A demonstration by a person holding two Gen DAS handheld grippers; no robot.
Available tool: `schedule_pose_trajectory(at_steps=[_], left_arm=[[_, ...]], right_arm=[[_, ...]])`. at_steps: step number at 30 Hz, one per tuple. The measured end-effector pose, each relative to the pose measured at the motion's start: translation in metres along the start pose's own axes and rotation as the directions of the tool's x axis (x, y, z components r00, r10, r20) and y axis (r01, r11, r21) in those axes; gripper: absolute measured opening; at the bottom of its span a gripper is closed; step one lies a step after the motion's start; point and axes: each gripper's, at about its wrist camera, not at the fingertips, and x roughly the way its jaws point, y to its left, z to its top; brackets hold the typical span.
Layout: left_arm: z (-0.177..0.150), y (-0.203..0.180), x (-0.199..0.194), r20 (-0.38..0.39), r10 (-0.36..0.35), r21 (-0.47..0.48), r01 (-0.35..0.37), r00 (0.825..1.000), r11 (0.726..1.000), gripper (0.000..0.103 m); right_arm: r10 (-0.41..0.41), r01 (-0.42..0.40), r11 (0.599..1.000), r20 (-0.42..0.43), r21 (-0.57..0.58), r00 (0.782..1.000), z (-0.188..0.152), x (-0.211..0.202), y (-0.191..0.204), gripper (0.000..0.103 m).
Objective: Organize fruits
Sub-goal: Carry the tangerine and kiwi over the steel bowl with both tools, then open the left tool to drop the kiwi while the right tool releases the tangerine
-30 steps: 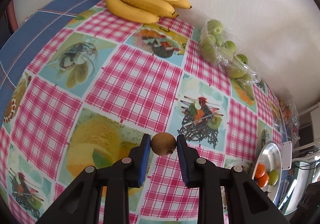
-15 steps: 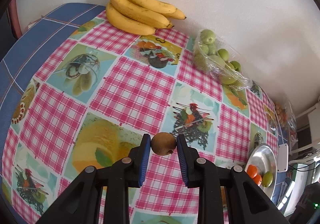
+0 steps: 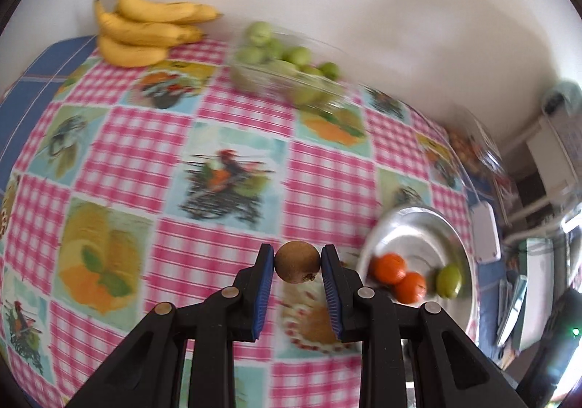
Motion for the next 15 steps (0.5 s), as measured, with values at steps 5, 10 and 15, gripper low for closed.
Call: schedule_pose_trajectory(at_steps=[5, 10, 15], left_arm=[[-0.011, -0.037, 0.010, -0.028, -0.018, 0.077, 0.020, 0.999, 0.997, 0.029], [-0.023, -0.061, 0.028, -0.072, -0.007, 0.134, 0.017, 0.997, 0.991, 0.029], [-0.034, -0.074, 0.045, -0.114, 0.012, 0.169, 0.008, 0.993, 0.986, 0.029]], right_arm=[[-0.021, 0.021, 0.999, -0.016, 0.027, 1.000, 0.000, -0.002, -0.029, 0.039], [-0.018, 0.019, 0.999, -0.044, 0.041, 0.999, -0.001, 0.002, -0.045, 0.039], [0.002, 0.004, 0.998, -0.092, 0.063, 0.996, -0.004, 0.014, -0.051, 0.039]])
